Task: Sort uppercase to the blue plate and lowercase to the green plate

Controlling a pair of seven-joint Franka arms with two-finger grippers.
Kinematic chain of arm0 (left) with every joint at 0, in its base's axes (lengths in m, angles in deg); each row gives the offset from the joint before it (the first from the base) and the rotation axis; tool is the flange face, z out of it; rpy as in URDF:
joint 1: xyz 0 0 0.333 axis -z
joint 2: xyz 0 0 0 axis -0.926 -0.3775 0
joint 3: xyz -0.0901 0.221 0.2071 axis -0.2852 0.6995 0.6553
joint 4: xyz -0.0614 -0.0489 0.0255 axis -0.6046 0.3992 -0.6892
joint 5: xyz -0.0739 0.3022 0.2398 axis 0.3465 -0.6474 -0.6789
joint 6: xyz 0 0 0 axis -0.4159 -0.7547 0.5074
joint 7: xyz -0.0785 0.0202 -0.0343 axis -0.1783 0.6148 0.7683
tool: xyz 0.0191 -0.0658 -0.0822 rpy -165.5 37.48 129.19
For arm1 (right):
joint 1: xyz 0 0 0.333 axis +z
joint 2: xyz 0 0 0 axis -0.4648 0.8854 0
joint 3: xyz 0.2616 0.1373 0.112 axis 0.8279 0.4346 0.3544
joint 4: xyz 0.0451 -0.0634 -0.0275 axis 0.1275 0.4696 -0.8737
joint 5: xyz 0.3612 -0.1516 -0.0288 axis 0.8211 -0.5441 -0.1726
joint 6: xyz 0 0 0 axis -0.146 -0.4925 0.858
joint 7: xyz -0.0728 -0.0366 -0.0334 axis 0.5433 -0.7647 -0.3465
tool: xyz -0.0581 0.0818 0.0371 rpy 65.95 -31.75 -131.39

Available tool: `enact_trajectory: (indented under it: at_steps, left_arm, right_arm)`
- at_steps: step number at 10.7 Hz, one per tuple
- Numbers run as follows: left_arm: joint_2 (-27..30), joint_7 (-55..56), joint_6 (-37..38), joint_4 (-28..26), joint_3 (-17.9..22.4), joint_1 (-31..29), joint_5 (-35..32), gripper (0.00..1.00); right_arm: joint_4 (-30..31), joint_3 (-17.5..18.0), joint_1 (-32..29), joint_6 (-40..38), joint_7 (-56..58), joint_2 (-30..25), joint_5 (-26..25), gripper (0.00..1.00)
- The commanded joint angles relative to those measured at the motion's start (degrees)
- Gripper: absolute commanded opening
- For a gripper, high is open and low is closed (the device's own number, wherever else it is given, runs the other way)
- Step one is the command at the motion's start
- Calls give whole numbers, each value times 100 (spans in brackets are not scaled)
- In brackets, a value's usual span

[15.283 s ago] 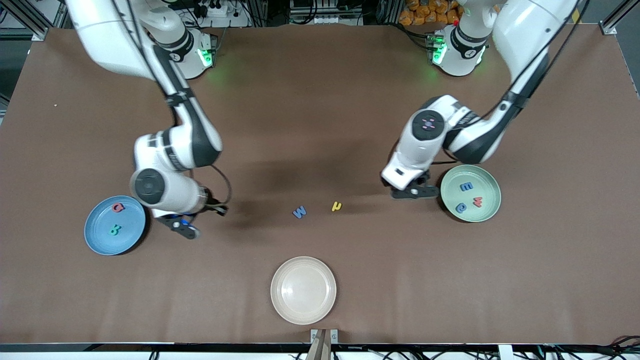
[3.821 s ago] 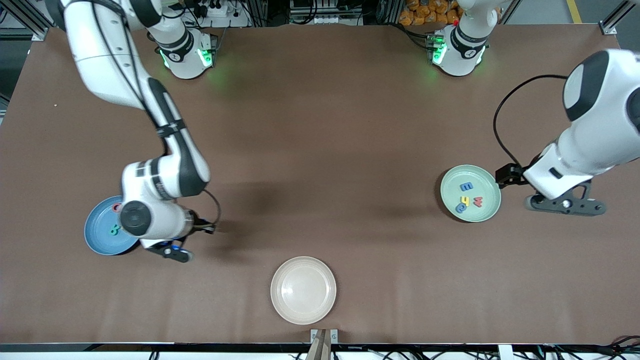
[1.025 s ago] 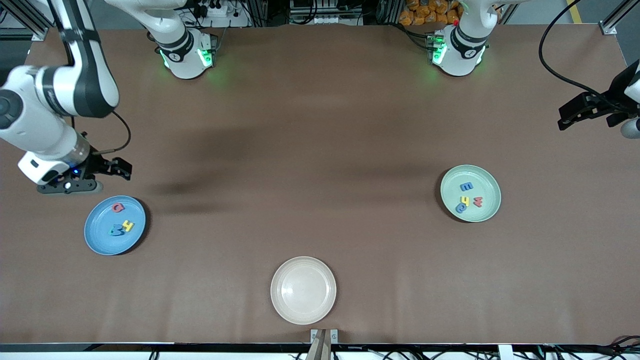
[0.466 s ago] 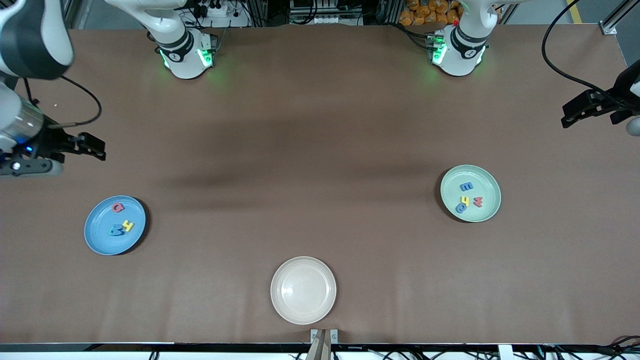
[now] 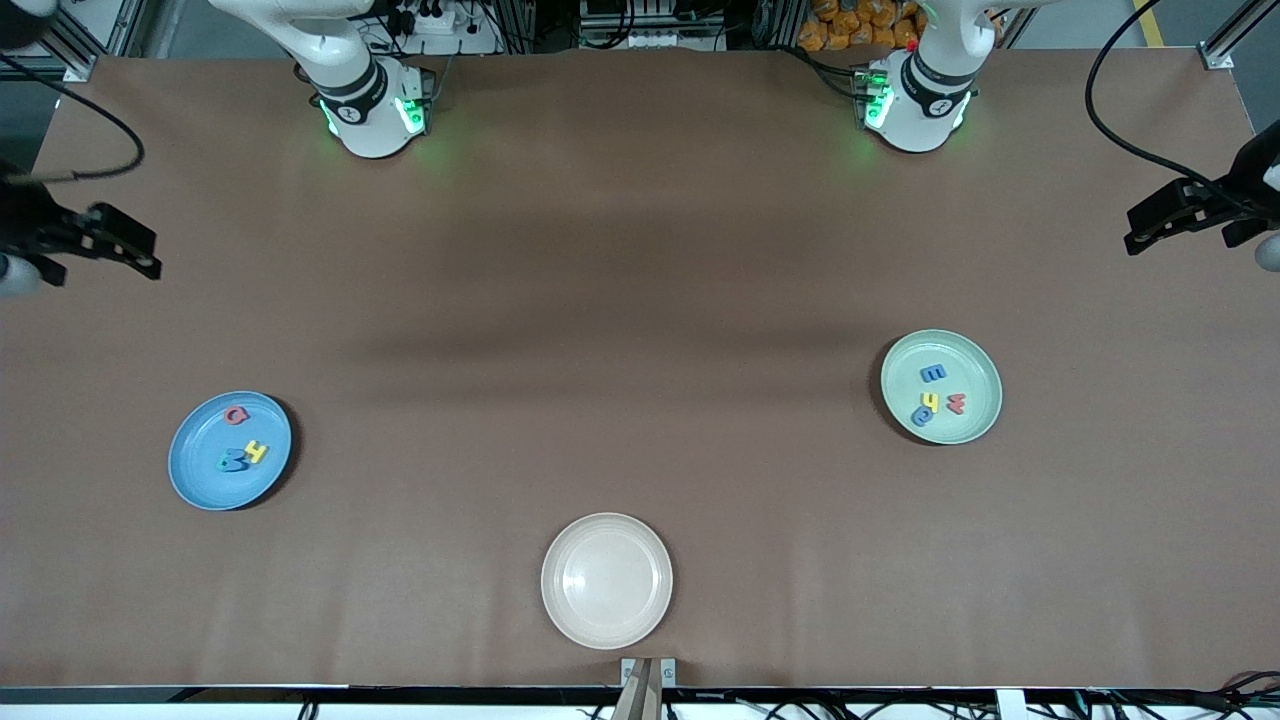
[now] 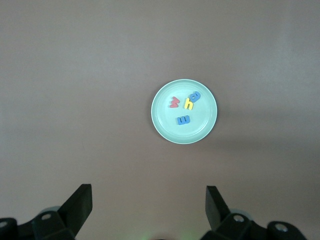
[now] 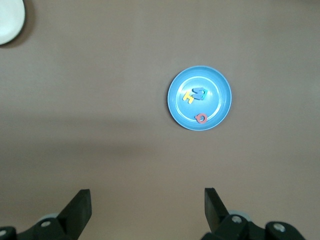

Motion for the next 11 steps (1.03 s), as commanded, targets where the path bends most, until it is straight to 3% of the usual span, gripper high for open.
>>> enact_trajectory:
  at_steps: [1,11]
  left_arm:
    - [35,-107,142,111,92,68,67,100]
    - [27,-107,142,111,110,77,84,100]
  right_arm:
    - [-381,-30,-32,-341,-25,15,397,100]
    - [-408,-92,-111,-448,-69,6,365,100]
